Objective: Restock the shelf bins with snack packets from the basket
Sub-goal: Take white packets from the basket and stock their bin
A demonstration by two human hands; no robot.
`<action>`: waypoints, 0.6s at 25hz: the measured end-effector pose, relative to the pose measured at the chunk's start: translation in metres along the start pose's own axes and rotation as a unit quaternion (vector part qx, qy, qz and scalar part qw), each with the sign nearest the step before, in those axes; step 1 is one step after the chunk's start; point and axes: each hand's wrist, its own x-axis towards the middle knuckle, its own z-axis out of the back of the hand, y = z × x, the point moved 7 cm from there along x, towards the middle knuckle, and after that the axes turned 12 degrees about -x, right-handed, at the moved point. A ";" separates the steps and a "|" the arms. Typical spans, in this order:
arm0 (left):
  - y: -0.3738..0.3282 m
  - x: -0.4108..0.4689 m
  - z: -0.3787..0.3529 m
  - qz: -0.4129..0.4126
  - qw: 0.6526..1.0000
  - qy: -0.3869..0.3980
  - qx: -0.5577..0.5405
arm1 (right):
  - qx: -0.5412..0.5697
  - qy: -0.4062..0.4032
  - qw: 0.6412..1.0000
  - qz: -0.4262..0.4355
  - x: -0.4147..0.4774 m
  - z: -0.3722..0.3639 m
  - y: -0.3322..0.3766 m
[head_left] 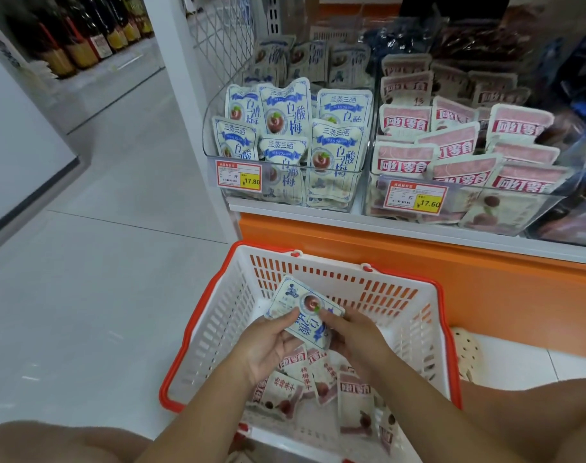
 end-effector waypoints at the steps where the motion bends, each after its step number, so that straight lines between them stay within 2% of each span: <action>1: -0.001 0.000 0.001 -0.004 1.000 -0.007 0.004 | 0.008 0.004 1.000 0.008 -0.002 -0.001 0.003; 5: -0.011 -0.004 0.008 -0.034 0.995 -0.057 0.078 | 0.028 -0.030 0.999 0.016 -0.003 0.006 0.011; 7: -0.015 -0.008 0.001 -0.041 0.992 -0.058 0.100 | 0.069 -0.040 0.997 0.023 -0.006 0.008 0.016; 12: -0.020 -0.019 -0.021 -0.058 0.996 -0.050 0.048 | 0.185 -0.047 0.982 -0.001 -0.015 0.004 0.023; 15: -0.023 -0.024 -0.032 -0.069 0.997 -0.037 0.019 | 0.190 -0.027 0.981 0.007 -0.019 0.001 0.032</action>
